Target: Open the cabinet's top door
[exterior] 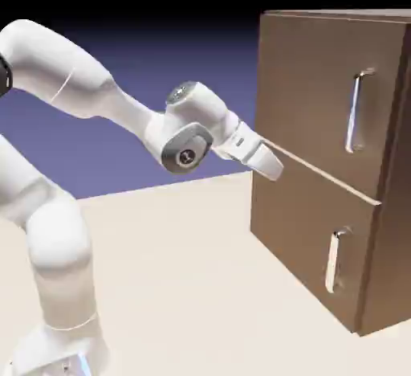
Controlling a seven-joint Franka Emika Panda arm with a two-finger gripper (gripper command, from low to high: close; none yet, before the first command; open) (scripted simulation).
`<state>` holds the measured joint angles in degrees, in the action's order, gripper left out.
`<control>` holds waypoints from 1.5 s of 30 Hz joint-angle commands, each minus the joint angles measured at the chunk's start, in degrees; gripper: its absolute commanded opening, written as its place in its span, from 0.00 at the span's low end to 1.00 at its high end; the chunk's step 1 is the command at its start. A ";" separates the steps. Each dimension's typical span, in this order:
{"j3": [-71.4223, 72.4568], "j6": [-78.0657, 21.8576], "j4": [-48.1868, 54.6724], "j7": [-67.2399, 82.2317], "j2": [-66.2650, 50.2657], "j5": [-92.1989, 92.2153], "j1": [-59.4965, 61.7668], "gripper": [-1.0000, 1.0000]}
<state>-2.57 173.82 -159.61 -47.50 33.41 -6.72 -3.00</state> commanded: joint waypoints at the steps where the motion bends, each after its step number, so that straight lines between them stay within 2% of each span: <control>1: -0.95 -0.07 0.52 -1.87 0.28 -2.50 -0.86 0.50; 45: -42.91 -3.17 23.28 -84.12 12.56 -112.15 -38.50 0.50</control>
<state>-45.48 170.65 -136.33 -131.62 45.97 -118.87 -41.49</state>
